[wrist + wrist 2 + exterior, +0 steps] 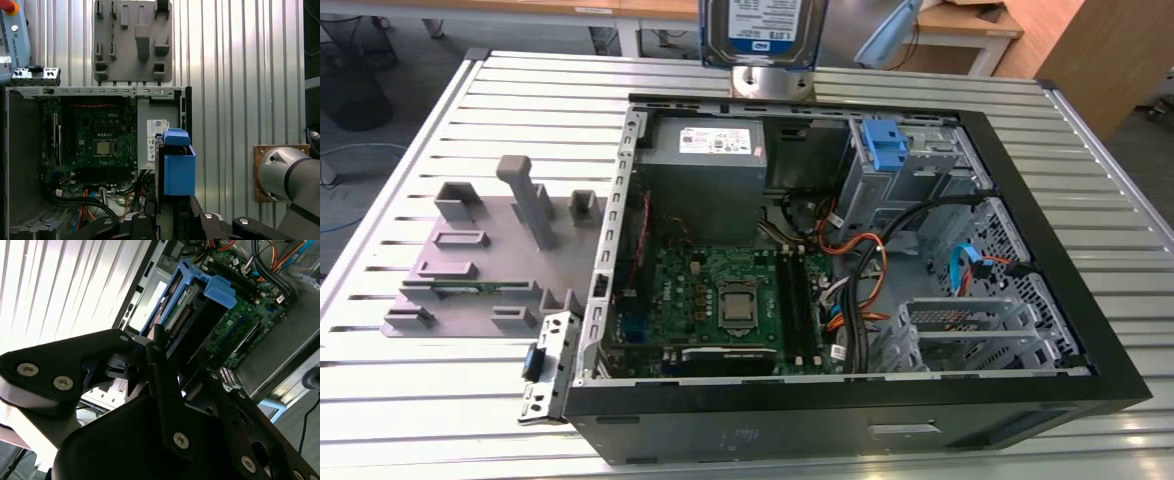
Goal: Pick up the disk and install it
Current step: 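Pick up the disk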
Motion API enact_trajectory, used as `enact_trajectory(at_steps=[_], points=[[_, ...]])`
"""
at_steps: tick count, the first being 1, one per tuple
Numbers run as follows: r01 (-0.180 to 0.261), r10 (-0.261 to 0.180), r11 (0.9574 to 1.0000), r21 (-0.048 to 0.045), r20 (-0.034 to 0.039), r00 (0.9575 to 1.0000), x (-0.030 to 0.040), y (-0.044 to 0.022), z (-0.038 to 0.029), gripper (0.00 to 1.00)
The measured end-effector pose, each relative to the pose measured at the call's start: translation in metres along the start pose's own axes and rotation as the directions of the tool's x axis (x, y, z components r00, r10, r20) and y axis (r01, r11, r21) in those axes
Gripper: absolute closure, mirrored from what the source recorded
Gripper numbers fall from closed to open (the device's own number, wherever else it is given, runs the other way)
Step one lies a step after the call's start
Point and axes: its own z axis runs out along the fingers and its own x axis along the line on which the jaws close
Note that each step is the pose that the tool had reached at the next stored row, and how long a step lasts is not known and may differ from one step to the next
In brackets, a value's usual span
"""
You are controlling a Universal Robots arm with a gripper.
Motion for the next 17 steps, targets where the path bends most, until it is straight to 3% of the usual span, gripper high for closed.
enact_trajectory(at_steps=[4,6,12,17], points=[[0.0,0.0,1.0,0.0001,0.0002,1.0,0.002,-0.0183,0.0016,0.65],[0.0,0.0,1.0,-0.0005,-0.0002,1.0,0.0024,-0.0241,0.0016,0.65],[0.0,0.0,1.0,-0.0005,-0.0001,1.0,0.0042,-0.0249,0.0017,0.65],[0.0,0.0,1.0,-0.0005,0.0,1.0,0.0203,-0.0262,0.0026,0.65]])
